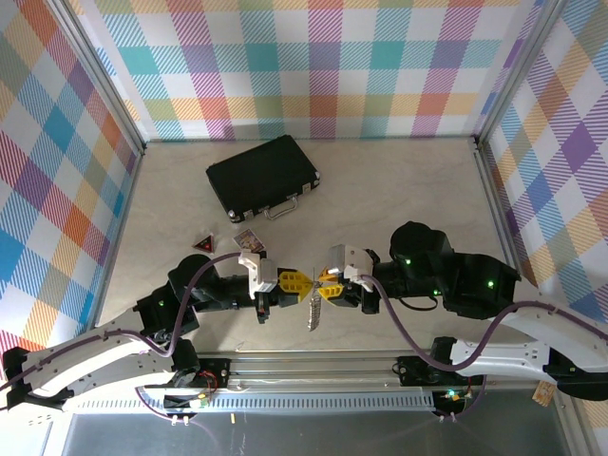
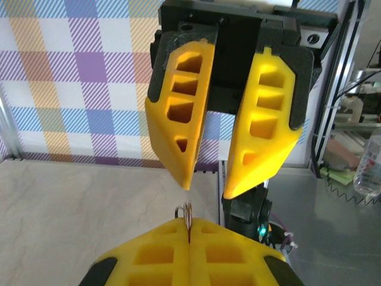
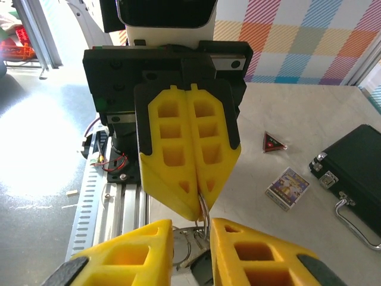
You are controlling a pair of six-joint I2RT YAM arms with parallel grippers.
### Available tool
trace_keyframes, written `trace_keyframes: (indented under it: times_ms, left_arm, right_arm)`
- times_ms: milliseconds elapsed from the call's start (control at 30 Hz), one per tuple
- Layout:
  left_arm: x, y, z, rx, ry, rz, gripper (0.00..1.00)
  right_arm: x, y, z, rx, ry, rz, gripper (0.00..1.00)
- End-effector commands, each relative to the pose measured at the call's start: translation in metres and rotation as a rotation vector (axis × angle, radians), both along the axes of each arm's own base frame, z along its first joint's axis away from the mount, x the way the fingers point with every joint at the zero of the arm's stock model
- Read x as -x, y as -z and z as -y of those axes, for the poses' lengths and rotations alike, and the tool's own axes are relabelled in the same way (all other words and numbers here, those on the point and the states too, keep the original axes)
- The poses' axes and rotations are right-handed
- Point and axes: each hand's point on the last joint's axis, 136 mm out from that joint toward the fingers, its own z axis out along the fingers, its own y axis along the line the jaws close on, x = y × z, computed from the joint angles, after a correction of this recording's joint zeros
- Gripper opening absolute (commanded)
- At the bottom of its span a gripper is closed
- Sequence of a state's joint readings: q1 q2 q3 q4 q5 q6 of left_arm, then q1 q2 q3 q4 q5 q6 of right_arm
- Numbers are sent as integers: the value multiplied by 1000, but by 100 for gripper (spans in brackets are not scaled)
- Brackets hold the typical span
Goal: Put the keys on the keyring
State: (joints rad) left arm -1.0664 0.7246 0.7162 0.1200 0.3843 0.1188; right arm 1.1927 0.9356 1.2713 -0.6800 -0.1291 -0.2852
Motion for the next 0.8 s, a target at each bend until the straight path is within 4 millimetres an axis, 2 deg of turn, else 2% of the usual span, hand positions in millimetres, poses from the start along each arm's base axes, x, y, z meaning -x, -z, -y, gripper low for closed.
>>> trace_keyframes:
  times_ms: [0, 233, 467, 767]
  left_arm:
    - [9, -32, -5, 142, 42, 29, 0]
    - [6, -33, 1, 196, 47, 18, 0]
    - [3, -29, 3, 188, 37, 28, 0]
    - [5, -27, 3, 171, 47, 28, 0]
  right_arm:
    - [5, -9, -4, -54, -19, -18, 28]
    - [3, -14, -9, -89, -19, -32, 34]
    - [6, -13, -8, -102, -38, -58, 47]
    - [10, -15, -1, -135, -59, -59, 45]
